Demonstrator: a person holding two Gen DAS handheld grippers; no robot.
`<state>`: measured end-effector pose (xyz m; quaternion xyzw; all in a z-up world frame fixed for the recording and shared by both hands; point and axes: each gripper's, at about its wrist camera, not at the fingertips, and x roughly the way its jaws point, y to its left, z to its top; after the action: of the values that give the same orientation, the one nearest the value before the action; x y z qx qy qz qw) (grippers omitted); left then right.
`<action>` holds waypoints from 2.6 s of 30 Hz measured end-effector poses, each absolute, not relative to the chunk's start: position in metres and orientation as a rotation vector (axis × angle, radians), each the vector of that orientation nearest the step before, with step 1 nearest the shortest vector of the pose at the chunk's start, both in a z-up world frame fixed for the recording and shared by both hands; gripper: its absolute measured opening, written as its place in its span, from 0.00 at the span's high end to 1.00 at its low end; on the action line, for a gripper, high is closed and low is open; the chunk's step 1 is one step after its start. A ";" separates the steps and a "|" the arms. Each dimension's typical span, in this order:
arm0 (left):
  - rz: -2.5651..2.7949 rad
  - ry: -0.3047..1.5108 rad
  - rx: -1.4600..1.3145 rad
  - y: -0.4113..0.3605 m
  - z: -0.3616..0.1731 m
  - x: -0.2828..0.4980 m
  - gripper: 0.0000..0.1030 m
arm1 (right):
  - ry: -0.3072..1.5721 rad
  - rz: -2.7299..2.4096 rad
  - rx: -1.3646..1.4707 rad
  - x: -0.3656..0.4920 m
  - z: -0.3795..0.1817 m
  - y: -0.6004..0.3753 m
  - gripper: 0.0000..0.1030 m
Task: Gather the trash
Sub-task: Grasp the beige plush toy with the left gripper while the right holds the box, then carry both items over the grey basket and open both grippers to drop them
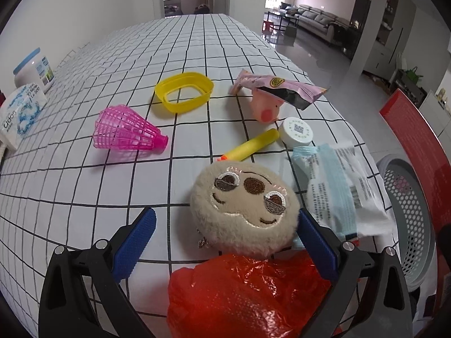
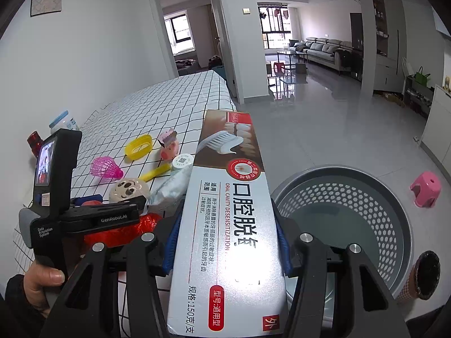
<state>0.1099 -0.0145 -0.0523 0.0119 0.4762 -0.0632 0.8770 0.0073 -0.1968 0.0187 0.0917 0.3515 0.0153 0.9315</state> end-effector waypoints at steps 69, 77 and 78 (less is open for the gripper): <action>-0.631 0.923 0.264 -0.236 -0.054 0.035 0.36 | 0.867 -0.222 0.358 -0.051 -0.045 -0.342 0.49; -0.633 0.918 0.276 -0.241 -0.055 0.031 0.34 | 0.869 -0.232 0.372 -0.054 -0.049 -0.346 0.49; -0.633 0.917 0.275 -0.241 -0.054 0.031 0.33 | 0.868 -0.235 0.371 -0.055 -0.049 -0.346 0.49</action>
<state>0.0308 -0.2408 -0.0541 0.1302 0.4337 -0.2995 0.8398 -0.0546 -0.3461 -0.0493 0.1782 0.4171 -0.1128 0.8840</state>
